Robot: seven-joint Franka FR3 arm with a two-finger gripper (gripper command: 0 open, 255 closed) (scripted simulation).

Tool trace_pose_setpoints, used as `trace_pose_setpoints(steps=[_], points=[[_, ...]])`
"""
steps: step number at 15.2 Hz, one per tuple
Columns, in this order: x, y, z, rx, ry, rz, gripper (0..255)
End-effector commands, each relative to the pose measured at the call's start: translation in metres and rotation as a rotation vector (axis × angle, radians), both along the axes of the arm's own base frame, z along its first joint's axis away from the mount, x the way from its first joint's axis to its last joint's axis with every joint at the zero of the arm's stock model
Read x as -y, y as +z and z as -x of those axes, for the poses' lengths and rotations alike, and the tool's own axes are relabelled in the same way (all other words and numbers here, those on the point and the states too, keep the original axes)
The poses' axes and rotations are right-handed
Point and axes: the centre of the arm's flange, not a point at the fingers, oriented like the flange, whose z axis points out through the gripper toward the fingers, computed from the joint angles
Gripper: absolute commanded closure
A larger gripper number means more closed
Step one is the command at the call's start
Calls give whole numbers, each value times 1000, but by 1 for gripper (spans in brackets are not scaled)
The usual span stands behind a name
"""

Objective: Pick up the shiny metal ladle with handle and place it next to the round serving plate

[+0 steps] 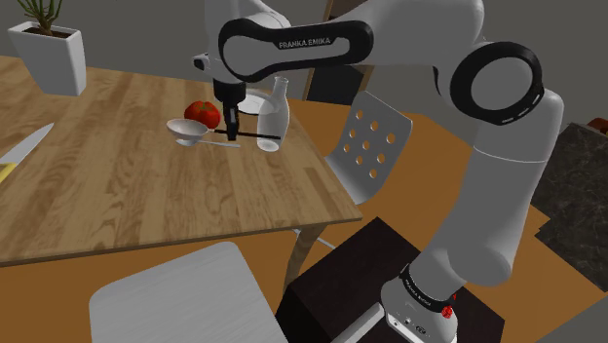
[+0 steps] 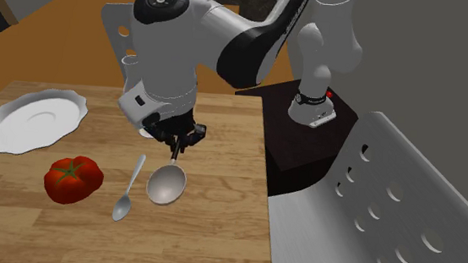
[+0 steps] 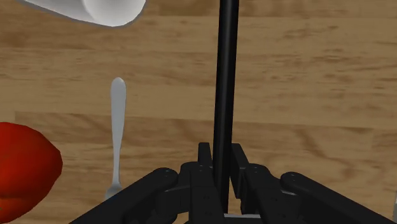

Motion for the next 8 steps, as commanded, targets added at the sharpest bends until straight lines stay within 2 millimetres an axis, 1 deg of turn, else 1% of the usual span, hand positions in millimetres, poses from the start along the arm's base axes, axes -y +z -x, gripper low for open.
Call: trace_pose_setpoints(steps=[1,8], points=[[21,0,-17,0,2,0,255],[92,1,-75,0,2,0,255]])
